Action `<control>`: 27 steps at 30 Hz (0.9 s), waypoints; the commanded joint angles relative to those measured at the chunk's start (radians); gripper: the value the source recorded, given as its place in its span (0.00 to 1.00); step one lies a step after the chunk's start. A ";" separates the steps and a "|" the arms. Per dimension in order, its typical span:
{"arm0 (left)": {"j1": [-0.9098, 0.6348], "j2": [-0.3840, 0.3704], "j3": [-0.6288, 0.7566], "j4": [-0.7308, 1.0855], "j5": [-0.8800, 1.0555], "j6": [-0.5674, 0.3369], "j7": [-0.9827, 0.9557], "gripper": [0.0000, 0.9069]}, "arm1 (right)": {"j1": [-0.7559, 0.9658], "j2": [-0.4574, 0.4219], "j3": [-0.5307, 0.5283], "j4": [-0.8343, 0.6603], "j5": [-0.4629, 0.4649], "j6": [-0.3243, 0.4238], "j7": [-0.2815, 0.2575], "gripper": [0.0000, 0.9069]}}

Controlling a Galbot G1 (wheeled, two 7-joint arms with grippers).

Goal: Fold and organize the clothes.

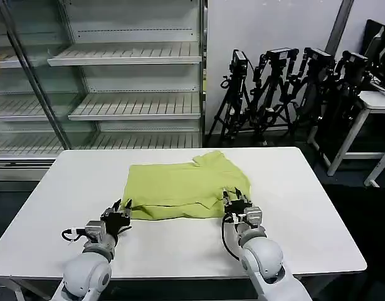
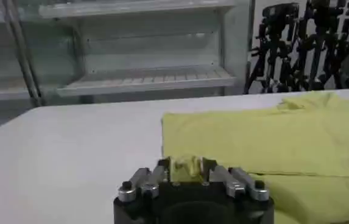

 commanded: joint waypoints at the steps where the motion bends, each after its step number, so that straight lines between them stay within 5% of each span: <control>1: 0.088 -0.006 -0.026 -0.059 -0.018 0.005 0.000 1.00 | -0.085 -0.011 0.048 0.083 -0.004 0.002 -0.005 1.00; 8: 0.060 -0.007 -0.024 -0.007 -0.062 0.025 -0.003 1.00 | -0.125 -0.022 0.103 0.087 0.011 -0.015 -0.001 1.00; 19: -0.007 0.008 -0.008 0.050 -0.078 0.026 -0.011 1.00 | -0.140 -0.019 0.123 0.064 0.065 -0.069 0.078 1.00; 21: -0.009 0.011 -0.008 0.054 -0.079 0.026 -0.013 0.73 | -0.139 -0.016 0.115 0.061 0.074 -0.081 0.081 1.00; 22: -0.010 0.012 -0.008 0.055 -0.080 0.025 -0.013 0.48 | -0.138 -0.015 0.111 0.059 0.080 -0.081 0.083 1.00; 23: -0.011 0.013 -0.008 0.057 -0.081 0.024 -0.014 0.34 | -0.137 -0.015 0.109 0.057 0.081 -0.081 0.083 1.00; 24: -0.012 0.014 -0.008 0.060 -0.086 0.024 -0.015 0.18 | -0.136 -0.014 0.105 0.052 0.082 -0.081 0.083 0.86; 27: -0.015 0.016 -0.008 0.070 -0.103 0.026 -0.017 0.04 | -0.133 -0.013 0.096 0.046 0.095 -0.081 0.084 0.48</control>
